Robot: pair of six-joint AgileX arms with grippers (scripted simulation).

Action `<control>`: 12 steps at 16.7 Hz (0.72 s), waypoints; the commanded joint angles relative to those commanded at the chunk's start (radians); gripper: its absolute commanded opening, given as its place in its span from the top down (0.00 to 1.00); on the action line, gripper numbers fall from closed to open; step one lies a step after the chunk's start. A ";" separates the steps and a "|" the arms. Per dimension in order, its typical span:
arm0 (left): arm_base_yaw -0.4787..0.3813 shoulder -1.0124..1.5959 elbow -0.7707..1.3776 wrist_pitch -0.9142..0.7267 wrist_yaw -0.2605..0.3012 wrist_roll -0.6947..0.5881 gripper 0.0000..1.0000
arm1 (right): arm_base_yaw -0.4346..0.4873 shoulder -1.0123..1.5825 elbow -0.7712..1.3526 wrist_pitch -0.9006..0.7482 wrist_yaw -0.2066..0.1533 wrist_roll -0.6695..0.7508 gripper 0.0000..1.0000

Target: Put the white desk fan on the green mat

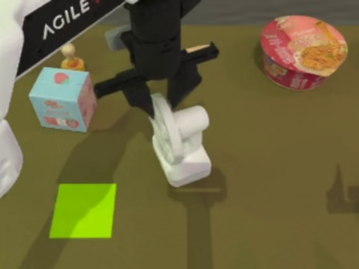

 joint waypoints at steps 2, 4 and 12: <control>0.018 -0.037 -0.051 0.006 0.000 -0.056 1.00 | 0.000 0.000 0.000 0.000 0.000 0.000 0.00; 0.047 -0.100 -0.132 0.019 0.000 -0.152 1.00 | 0.000 0.000 0.000 0.000 0.000 0.000 0.00; 0.210 -0.470 -0.600 0.107 -0.001 -0.727 1.00 | 0.000 0.000 0.000 0.000 0.000 0.000 0.00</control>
